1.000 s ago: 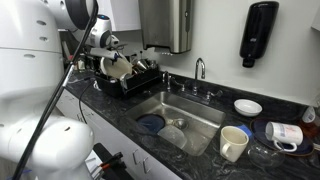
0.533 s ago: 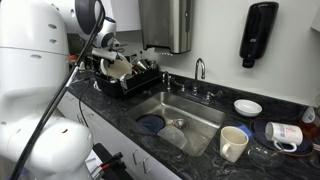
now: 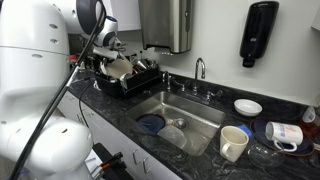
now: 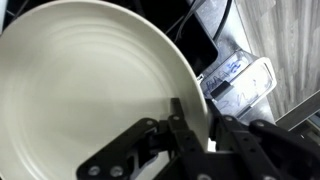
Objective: Remove the beige plate from the dish rack and place it in the sink
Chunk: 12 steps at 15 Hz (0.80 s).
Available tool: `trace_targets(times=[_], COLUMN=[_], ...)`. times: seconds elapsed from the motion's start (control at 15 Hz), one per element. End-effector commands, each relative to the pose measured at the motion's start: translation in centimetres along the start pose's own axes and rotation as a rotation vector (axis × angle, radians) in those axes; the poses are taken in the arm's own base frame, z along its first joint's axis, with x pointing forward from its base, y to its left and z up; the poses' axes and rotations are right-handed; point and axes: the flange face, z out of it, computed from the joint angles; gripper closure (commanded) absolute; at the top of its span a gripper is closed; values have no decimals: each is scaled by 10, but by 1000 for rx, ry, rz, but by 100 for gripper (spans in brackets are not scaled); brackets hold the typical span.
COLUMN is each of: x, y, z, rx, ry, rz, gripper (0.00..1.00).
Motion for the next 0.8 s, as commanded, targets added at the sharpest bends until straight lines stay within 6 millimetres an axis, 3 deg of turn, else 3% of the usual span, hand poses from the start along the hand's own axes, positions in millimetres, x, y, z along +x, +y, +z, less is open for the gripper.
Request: trace_targets(times=[0.0,0.2,0.47,0.53,0.73], x=[5,9,22,22,25], y=[3,5,1,11,19], z=[1,-7,-34,-50,-66], rx=[-3,-39,-68,-70,-89], ry=[-2,14,67,79,102], rz=[16,43,59,63,82], gripper=[99,97,99,100,99])
